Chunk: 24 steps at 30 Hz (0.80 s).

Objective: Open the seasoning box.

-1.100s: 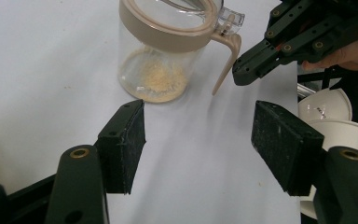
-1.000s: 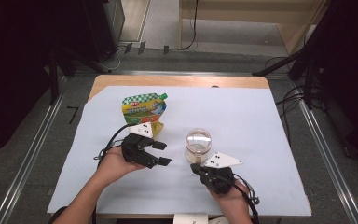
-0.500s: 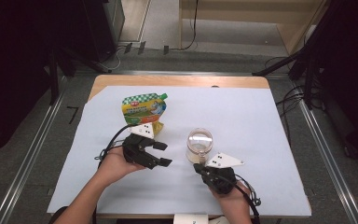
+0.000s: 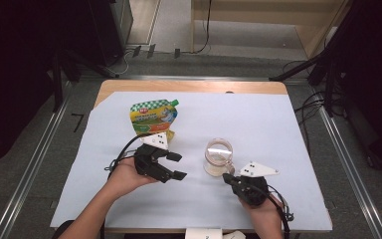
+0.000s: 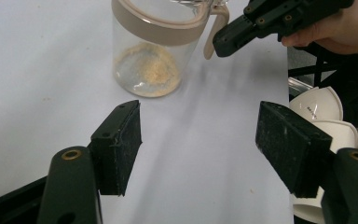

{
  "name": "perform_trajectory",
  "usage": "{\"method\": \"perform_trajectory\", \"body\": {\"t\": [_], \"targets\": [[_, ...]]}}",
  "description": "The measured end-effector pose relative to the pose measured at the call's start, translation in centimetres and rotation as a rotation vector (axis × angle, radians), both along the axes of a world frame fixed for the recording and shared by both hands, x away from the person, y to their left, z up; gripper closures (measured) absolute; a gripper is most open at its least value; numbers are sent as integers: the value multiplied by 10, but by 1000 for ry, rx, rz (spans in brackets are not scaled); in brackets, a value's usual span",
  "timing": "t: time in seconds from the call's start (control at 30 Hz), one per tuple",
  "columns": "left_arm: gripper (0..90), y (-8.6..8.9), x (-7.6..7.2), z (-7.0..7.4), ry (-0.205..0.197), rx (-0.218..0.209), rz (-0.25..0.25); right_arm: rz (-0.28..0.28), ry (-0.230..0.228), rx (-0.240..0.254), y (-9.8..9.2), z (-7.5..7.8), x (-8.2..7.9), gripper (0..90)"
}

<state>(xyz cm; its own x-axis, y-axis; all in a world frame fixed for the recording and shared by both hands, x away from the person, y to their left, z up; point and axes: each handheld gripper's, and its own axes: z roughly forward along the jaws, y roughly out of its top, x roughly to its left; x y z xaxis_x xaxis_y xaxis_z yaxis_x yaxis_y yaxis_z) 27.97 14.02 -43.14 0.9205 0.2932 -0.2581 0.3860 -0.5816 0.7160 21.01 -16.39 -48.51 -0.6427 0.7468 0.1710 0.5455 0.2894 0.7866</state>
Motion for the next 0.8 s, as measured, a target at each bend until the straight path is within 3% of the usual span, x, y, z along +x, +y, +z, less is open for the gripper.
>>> {"method": "perform_trajectory", "body": {"t": [0.23,0.37,0.47,0.6,0.73,0.8], "targets": [[307,-13,5,3,0,5,-18,-14,32,-4,-19,5,12,900],[282,-22,10,3,3,39,-44,-12,59,9,-29,6,21,900],[281,-28,18,10,10,-3,-47,-15,72,1,-36,7,28,900],[278,-37,27,16,-7,-23,-45,-5,61,-21,-41,8,35,900],[283,-51,35,13,9,3,-52,6,55,-38,-47,9,42,900],[279,-58,38,10,-2,6,-56,6,57,-31,-50,8,47,900]]}}
